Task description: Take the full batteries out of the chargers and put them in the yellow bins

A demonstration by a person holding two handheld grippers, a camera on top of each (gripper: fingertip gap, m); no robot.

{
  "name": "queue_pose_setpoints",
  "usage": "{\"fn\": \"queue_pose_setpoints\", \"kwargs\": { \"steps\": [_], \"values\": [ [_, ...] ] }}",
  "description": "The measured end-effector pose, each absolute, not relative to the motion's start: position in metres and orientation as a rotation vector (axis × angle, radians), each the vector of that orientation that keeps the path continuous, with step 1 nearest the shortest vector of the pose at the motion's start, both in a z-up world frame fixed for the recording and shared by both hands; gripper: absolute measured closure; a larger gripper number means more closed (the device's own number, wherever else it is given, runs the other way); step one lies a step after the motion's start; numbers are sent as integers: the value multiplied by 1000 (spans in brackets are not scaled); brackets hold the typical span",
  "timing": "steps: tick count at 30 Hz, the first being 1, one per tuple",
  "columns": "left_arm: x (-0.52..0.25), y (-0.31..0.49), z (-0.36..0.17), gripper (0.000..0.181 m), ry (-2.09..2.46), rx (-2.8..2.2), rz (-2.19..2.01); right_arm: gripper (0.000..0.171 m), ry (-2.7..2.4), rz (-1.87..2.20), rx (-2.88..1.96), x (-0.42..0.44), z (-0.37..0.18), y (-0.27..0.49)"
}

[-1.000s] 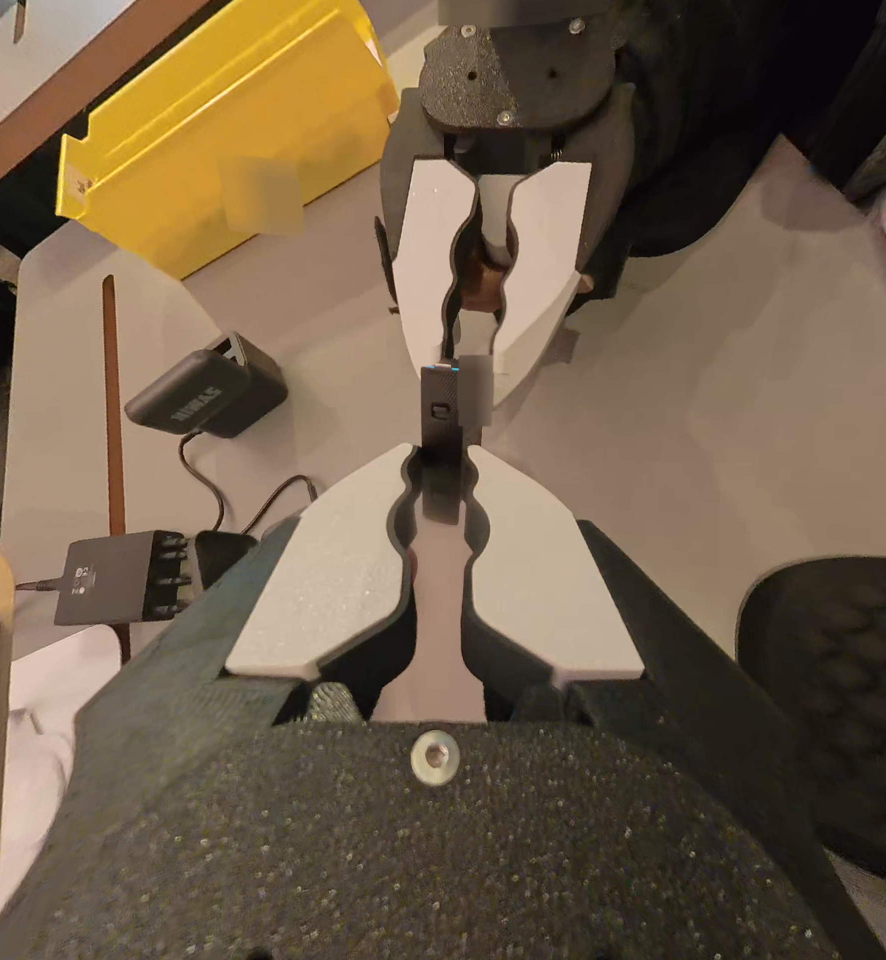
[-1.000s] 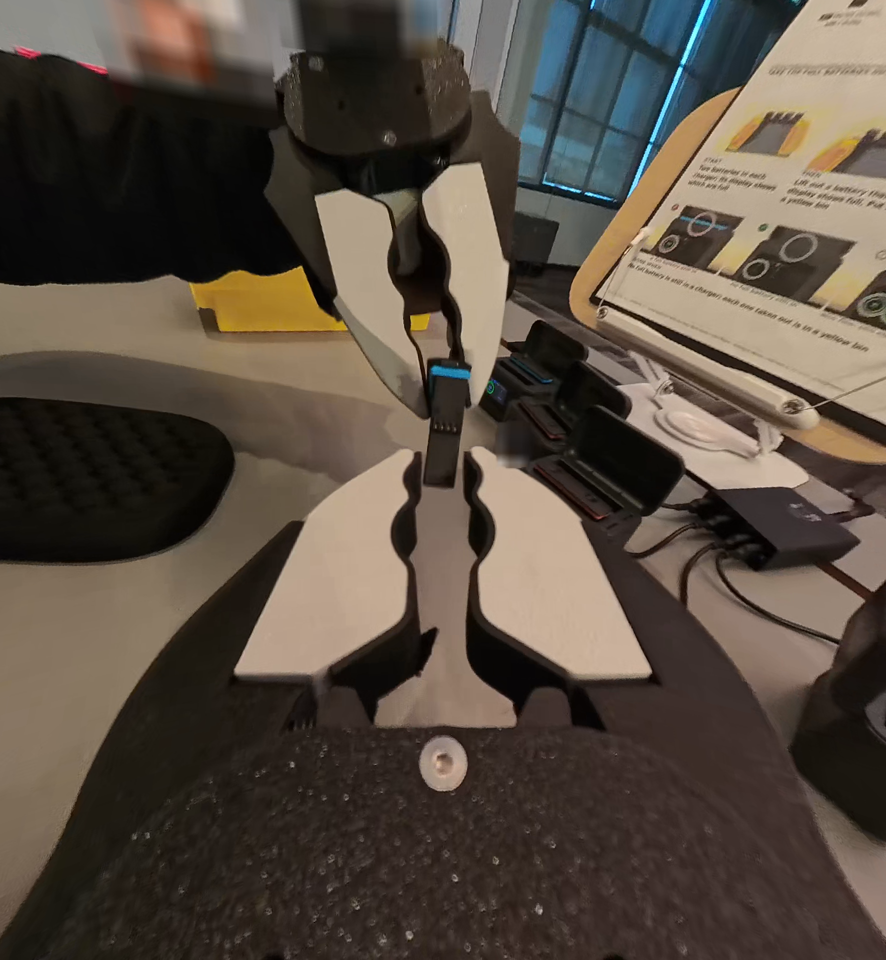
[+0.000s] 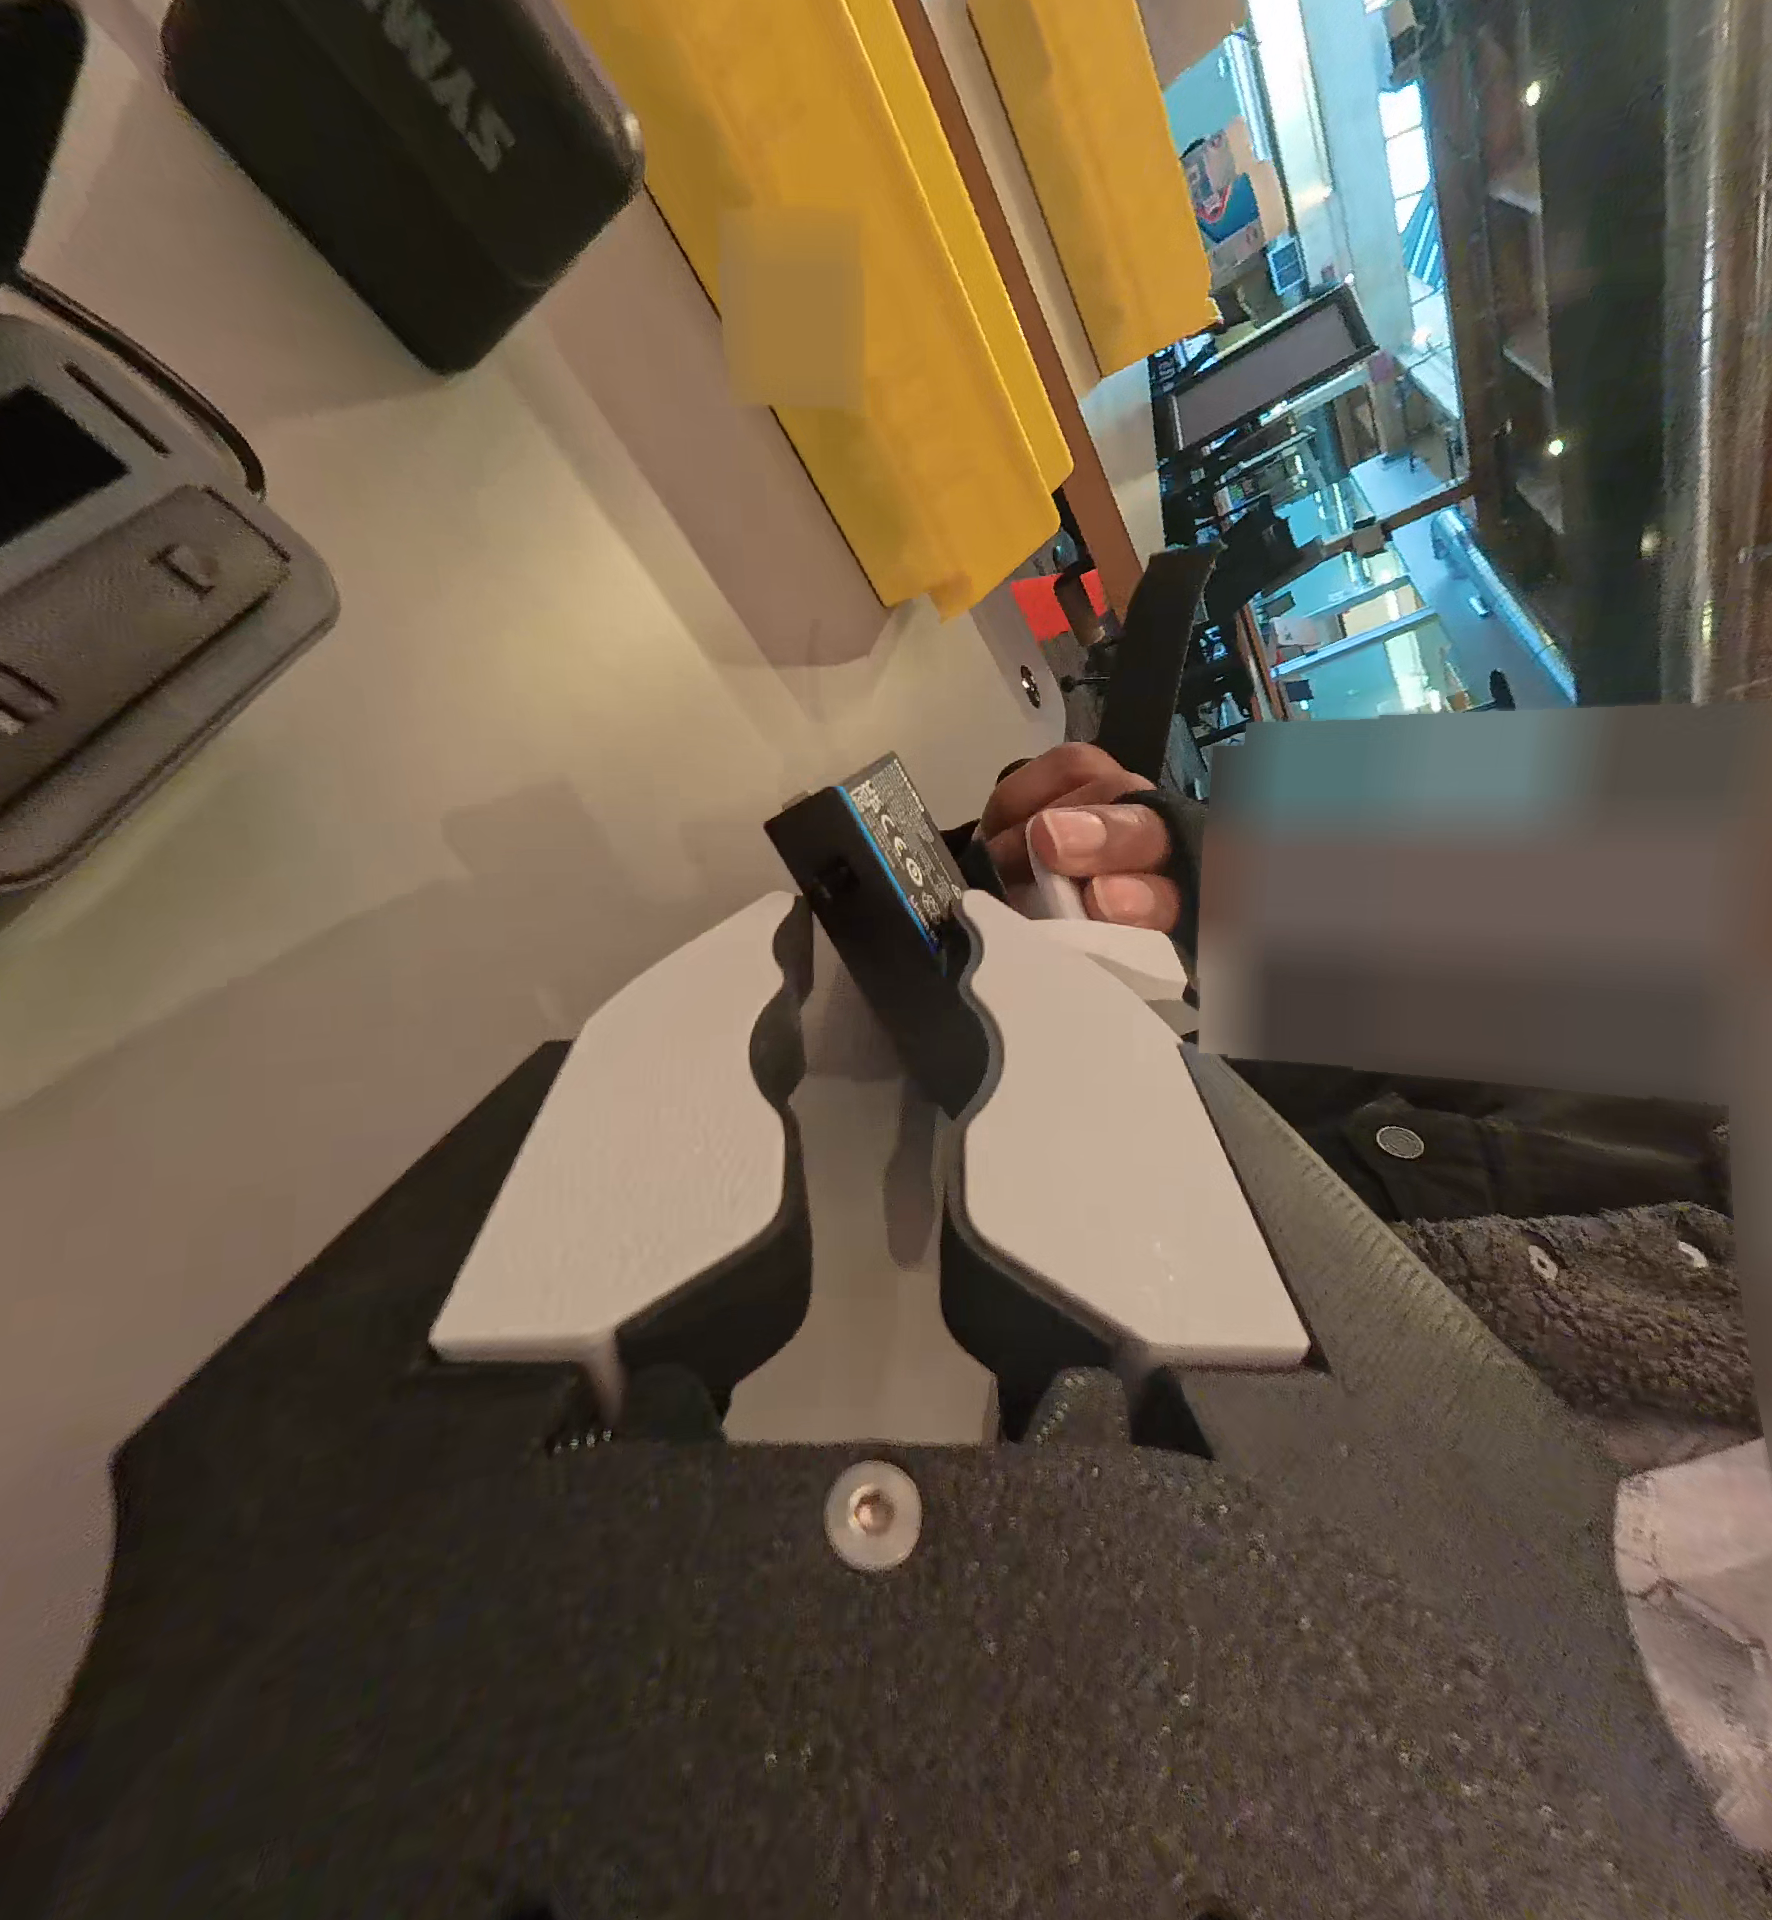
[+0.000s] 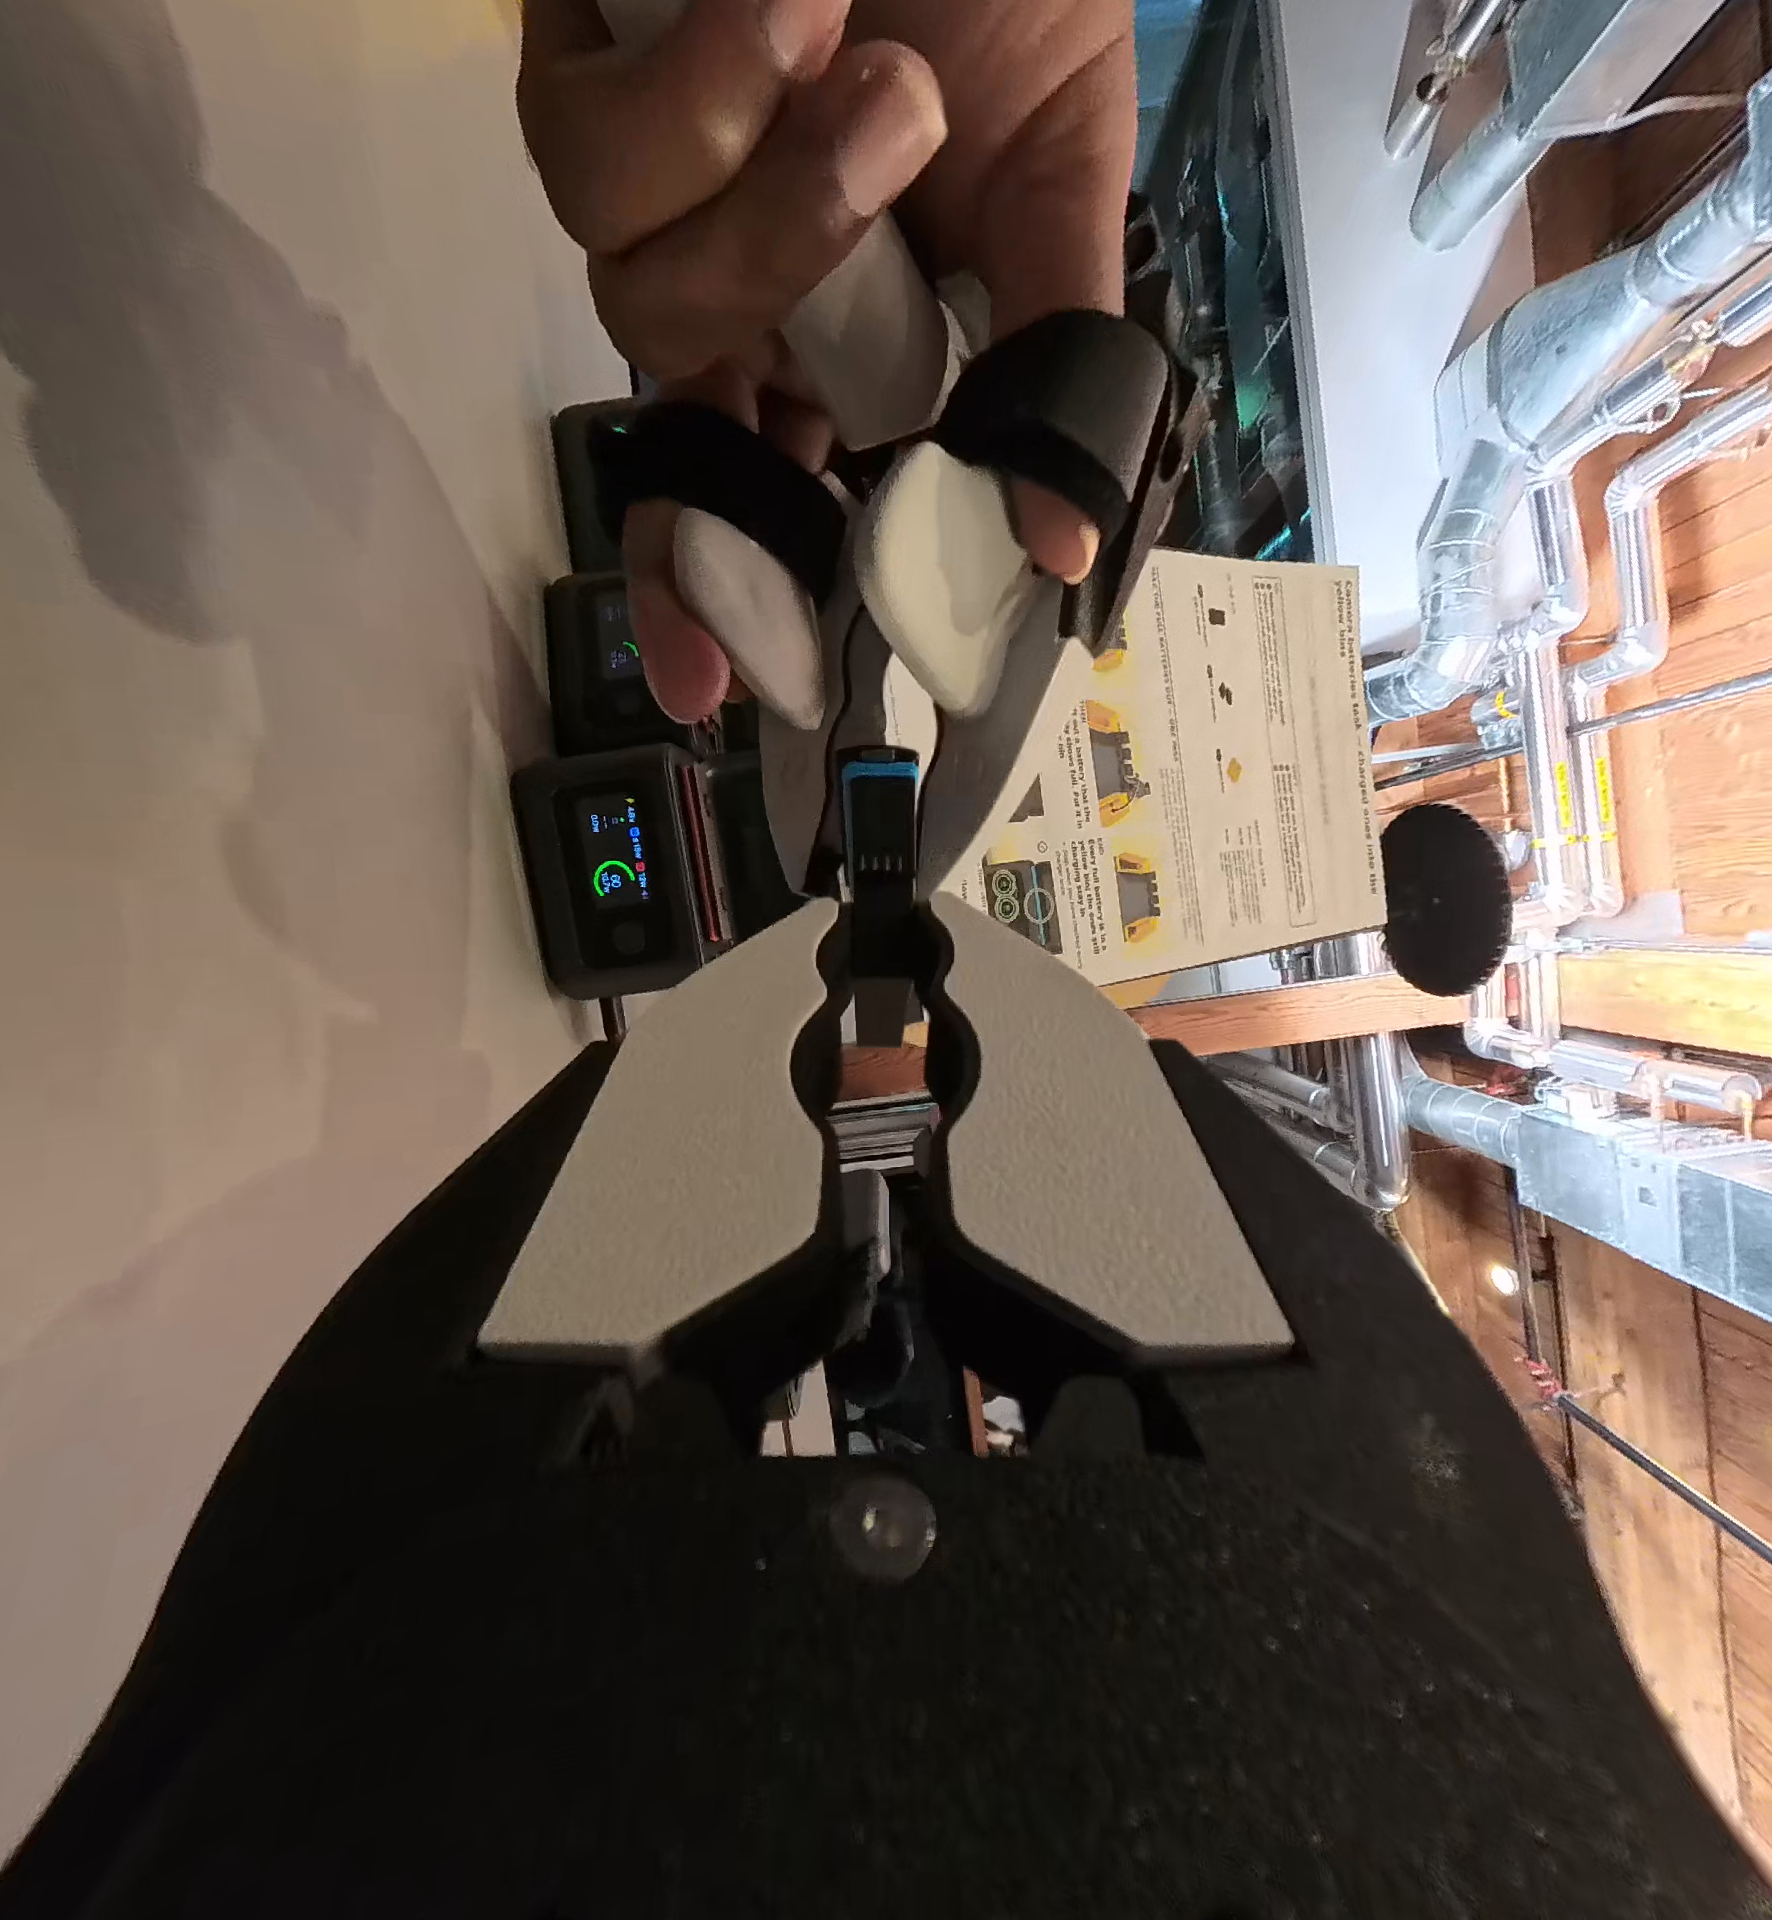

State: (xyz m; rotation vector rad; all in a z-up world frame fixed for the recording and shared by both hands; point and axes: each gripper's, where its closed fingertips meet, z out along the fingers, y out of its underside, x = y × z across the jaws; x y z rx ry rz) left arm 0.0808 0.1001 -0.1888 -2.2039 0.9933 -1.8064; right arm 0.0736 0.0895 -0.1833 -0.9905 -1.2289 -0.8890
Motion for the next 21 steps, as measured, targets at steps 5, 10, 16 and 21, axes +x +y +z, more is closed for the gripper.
{"fn": "queue_pose_setpoints", "kwargs": {
  "steps": [5,10,16,21],
  "values": [
    [80,99,-182,162,1016,-2153,-1798,158,-1207,-864,-990,71,-183,89],
    [70,113,-159,166,1141,-1949,-1692,138,-1097,-731,-1055,74,-172,88],
    [33,159,-146,166,1472,-1668,-1071,141,-773,-389,-1287,112,-154,100],
    [-2,199,-149,166,1723,-1487,-583,148,-513,-190,-1437,147,-150,112]
  ]
}}
